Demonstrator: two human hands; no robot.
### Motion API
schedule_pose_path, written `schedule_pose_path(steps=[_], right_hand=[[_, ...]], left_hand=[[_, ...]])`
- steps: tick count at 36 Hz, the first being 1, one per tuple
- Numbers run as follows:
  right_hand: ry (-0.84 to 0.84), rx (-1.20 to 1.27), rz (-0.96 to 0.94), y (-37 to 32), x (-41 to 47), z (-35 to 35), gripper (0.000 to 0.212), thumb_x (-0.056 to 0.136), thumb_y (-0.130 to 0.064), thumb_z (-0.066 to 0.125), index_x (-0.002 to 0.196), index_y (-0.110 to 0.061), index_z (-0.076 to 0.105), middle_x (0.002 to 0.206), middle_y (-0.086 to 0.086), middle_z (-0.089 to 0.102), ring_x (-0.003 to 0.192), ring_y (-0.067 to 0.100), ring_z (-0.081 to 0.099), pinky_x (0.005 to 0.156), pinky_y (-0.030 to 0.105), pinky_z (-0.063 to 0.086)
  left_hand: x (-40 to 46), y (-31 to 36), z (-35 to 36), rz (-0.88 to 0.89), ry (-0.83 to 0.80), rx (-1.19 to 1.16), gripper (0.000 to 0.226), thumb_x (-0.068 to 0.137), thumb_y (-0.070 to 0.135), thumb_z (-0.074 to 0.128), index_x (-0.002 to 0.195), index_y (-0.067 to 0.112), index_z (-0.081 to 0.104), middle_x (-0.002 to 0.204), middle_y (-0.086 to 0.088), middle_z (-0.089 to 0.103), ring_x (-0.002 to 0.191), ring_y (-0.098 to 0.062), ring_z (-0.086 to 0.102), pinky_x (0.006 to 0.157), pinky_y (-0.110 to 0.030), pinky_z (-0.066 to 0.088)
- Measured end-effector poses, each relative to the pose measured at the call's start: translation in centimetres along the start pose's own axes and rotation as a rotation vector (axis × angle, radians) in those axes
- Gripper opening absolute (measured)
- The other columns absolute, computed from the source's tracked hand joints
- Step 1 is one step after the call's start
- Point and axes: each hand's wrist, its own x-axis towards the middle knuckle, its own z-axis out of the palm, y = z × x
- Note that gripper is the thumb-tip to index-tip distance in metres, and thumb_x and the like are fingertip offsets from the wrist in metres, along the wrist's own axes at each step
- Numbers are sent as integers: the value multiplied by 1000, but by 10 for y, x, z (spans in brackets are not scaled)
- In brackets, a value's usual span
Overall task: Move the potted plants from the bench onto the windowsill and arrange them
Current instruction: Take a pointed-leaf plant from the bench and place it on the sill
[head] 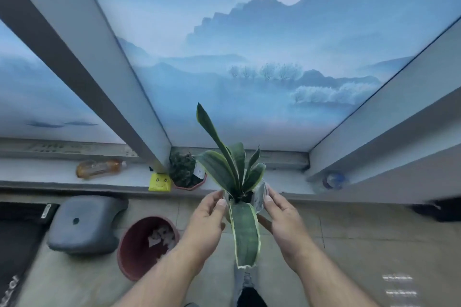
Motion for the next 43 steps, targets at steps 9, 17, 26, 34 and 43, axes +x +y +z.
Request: schedule_pose_path(steps=[9, 17, 26, 34, 43], right_hand=[[-56, -10, 47, 78, 171, 3, 37, 109, -12, 42, 136, -24, 65, 124, -7, 75, 114, 7, 69, 102, 38, 55], [-108, -99, 59, 131, 282, 3, 41, 110, -7, 38, 132, -24, 68, 119, -8, 76, 108, 5, 70, 103, 39, 54], [-117, -189, 107, 167, 348, 13, 48, 110, -8, 36, 110, -38, 74, 104, -22, 77, 102, -2, 68, 90, 22, 55], [-111, -215, 134, 180, 374, 16, 53, 109, -9, 37, 103, -47, 72, 102, -31, 74, 108, -6, 62, 104, 25, 47], [-93, -222, 139, 186, 389, 15, 51, 109, -7, 37, 116, -47, 67, 121, -17, 70, 112, -3, 61, 104, 25, 48]], left_hand=[[175, -75, -5, -87, 30, -20, 35, 106, 20, 43, 135, 32, 58, 127, 18, 66, 122, -5, 59, 106, -44, 49], [278, -135, -8, -124, -11, -15, 39, 109, 18, 34, 131, 35, 62, 127, 12, 69, 122, -6, 62, 101, -35, 53], [341, -176, -17, -167, 25, -25, 39, 109, 17, 33, 134, 32, 58, 121, 9, 72, 107, -4, 70, 83, -22, 56], [368, -184, -20, -191, -18, -21, 38, 109, 19, 31, 131, 34, 58, 124, 6, 71, 114, -12, 68, 82, -22, 57], [386, -195, -15, -225, -15, -3, 36, 108, 20, 33, 129, 33, 60, 121, 3, 73, 114, -16, 68, 99, -40, 55]])
